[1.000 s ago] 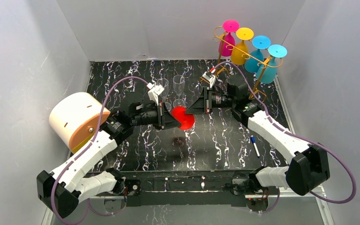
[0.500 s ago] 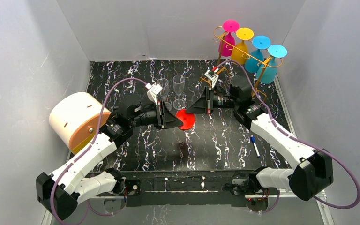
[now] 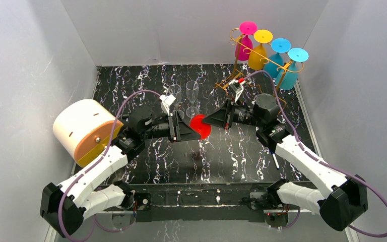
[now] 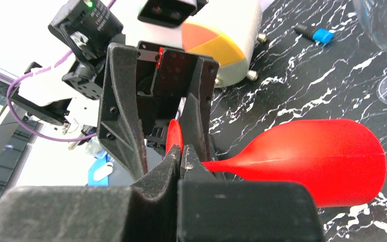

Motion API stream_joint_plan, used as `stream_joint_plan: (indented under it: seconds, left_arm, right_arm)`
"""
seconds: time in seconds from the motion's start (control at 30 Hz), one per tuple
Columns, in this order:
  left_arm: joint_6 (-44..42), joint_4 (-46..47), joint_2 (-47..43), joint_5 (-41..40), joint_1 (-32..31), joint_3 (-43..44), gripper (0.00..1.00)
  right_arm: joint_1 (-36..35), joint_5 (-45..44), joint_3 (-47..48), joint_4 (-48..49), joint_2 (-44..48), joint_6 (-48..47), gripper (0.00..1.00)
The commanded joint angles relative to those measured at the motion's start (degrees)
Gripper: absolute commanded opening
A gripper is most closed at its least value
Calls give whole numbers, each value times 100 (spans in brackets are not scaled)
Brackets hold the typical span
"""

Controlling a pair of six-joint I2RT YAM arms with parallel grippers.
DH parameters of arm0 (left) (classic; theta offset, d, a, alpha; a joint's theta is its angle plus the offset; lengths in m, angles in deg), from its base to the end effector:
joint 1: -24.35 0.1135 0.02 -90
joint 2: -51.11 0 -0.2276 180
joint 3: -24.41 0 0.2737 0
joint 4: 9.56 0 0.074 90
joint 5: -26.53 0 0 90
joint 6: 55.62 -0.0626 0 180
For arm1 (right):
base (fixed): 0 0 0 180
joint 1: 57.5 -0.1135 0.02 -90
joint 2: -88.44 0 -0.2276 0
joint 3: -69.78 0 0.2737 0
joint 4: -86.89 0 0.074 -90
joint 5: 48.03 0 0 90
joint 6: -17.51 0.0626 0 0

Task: Take the wine glass off the wine glass rack
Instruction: Place the wine glass at the center of the board.

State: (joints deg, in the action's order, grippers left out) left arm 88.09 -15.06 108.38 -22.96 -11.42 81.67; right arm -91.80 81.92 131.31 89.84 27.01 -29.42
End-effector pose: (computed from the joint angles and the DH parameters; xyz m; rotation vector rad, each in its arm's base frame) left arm 0.2129 -0.2035 0.2932 0.3281 1.9489 -1.6891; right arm 0.2307 0.2060 0.3204 -0.5036 1.6905 1.5531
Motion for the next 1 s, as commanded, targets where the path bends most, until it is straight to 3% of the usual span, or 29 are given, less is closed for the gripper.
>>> stream_joint_plan:
  seconds: [0.0, 0.3, 0.43, 0.5, 0.6, 0.9, 0.97]
  left_arm:
    - [1006, 1623, -62, 624, -26, -389, 60]
    - [757, 1456, 125, 595, -27, -182, 50]
    - [351, 963, -35, 536, -26, -240, 46]
    - [318, 995, -79, 430, -27, -271, 41]
    - [321, 1054, -72, 59, -22, -263, 21]
    - [662, 1793, -70, -257, -26, -464, 14]
    - [631, 1779, -72, -247, -27, -449, 5]
  right_arm:
    - [-67, -190, -227, 861, 151, -98, 1]
    - [-102, -194, -394, 1282, 113, -46, 1]
    - [-94, -317, -489, 1568, 126, 155, 1]
    - [-94, -295, -496, 1589, 135, 150, 1]
    - [-96, -209, -518, 1655, 113, 169, 1]
    - [-94, -147, -544, 1728, 152, 230, 1]
    - [-95, -155, -471, 1597, 176, 143, 1]
